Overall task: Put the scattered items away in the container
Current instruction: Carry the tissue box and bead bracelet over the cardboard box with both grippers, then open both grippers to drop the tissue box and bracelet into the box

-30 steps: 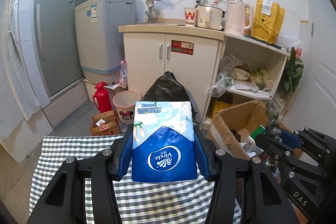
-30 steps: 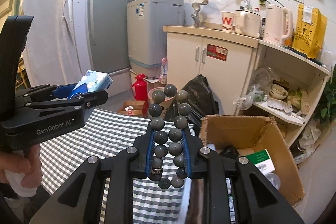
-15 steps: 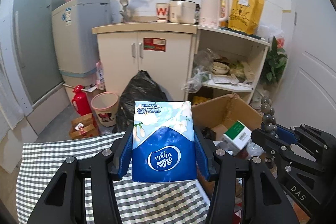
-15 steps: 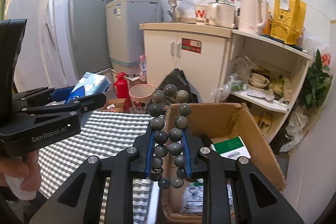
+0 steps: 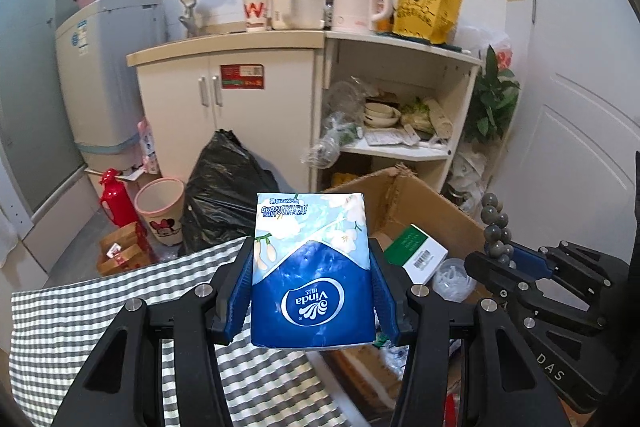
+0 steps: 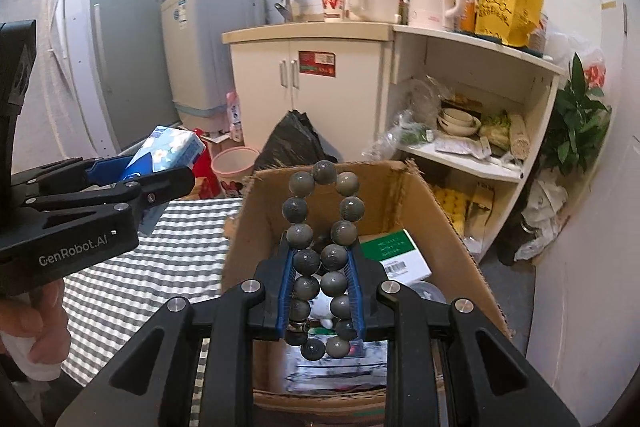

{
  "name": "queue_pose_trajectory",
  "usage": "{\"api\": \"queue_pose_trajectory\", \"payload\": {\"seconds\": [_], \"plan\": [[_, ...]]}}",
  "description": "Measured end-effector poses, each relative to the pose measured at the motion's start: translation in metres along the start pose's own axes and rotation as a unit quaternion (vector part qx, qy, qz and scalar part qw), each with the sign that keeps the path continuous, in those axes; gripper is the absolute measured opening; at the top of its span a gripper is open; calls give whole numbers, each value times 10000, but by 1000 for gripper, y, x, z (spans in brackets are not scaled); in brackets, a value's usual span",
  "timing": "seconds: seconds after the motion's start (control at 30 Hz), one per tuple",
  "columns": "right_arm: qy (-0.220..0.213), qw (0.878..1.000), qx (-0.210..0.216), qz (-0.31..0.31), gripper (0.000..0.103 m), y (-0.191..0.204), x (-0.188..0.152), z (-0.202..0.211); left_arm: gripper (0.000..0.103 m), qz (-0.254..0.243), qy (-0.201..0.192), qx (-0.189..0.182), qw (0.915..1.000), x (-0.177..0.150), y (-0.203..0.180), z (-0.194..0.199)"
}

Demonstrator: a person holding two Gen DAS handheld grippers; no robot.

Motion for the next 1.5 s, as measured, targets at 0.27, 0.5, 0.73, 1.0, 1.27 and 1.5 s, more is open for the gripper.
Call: {"api": "queue_pose_trajectory", "payload": {"seconds": [0.27, 0.5, 0.73, 1.0, 1.27, 1.5], "plan": [[202, 9996, -146, -119, 23, -26, -11, -16, 53, -85, 190, -187, 9996, -3, -22, -32], [390, 9988, -232, -200, 23, -45, -20, -30, 53, -150, 406, -349, 9985, -11, -38, -60], [626, 9975, -234, -220, 23, -55, -30, -46, 53, -235, 665, -449, 9965, -25, -48, -87], [1000, 9944, -240, -242, 23, -63, -49, -67, 53, -364, 1019, -557, 9926, -44, -59, -115], [1402, 9895, -241, -237, 23, -66, -63, -85, 53, -331, 1407, -614, 9876, -58, -60, -134], [1448, 9889, -218, -254, 23, -61, -67, -87, 53, -467, 1429, -605, 9868, -59, -62, -133]]}}
Point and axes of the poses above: each gripper's, at about its wrist camera, not at the fingertips, and z roughly against the way its jaws point, y to its left, x to its top, the point moved 2 cm from there along -z, roughly the way its jaws point, and after that the axes turned 13 degrees about -y, right-handed, at the moved point
